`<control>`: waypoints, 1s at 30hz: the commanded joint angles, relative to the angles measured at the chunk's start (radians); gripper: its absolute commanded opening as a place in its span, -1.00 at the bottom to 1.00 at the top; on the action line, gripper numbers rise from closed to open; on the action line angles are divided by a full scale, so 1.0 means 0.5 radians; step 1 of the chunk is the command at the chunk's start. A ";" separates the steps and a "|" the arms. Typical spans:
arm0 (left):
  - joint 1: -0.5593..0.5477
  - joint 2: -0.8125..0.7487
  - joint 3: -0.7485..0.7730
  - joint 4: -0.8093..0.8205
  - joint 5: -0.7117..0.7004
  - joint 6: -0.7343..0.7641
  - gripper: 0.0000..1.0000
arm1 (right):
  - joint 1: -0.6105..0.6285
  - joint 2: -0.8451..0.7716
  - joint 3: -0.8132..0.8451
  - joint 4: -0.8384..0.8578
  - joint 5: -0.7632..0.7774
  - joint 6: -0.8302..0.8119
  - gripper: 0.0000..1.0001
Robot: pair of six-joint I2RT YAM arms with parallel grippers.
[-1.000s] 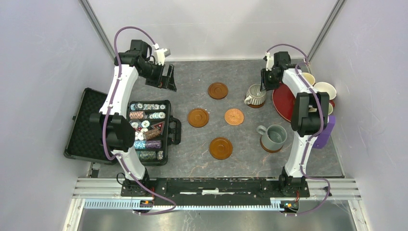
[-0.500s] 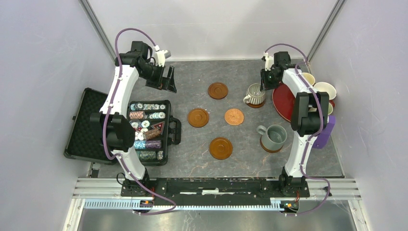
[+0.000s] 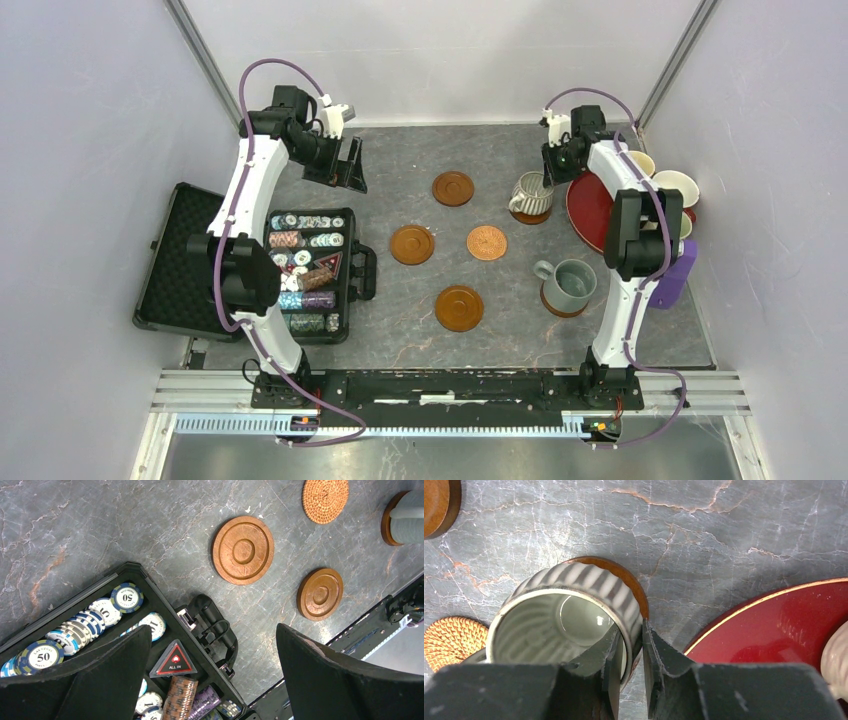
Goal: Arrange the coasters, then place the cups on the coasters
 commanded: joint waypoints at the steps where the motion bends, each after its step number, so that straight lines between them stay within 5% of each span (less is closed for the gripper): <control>1: 0.014 -0.078 0.001 0.034 0.029 -0.040 1.00 | -0.001 0.001 0.089 0.027 -0.128 -0.130 -0.51; 20: 0.014 -0.058 0.021 0.035 0.047 -0.062 1.00 | -0.030 -0.154 -0.080 0.128 -0.245 -0.300 -0.33; 30: 0.012 -0.068 0.022 0.037 0.044 -0.047 1.00 | -0.031 -0.299 -0.090 0.072 -0.247 -0.344 0.22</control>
